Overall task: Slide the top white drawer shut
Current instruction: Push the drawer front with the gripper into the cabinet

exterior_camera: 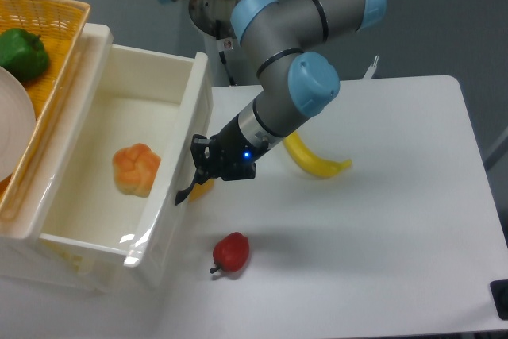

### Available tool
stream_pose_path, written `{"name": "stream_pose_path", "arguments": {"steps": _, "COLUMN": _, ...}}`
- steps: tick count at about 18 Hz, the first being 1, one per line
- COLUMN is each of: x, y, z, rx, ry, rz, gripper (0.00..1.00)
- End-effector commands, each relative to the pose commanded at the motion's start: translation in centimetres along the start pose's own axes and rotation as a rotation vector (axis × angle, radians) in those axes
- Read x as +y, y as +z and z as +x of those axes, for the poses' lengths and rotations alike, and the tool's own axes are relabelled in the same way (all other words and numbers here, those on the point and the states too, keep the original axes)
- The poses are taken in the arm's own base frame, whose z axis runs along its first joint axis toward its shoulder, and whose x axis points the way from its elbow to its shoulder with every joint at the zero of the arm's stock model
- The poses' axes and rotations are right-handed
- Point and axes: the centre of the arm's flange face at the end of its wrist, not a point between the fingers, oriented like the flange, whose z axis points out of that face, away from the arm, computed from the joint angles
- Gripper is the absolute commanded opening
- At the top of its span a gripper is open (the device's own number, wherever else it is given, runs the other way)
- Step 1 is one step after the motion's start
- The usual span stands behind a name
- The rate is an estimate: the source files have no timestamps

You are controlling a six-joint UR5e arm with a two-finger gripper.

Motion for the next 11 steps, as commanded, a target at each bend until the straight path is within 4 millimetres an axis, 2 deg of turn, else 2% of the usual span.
{"name": "stream_pose_path", "arguments": {"steps": 11, "x": -0.7, "y": 1.8, "z": 4.0, "rx": 0.003, "ry": 0.009, "rz": -0.026, "gripper": 0.00}}
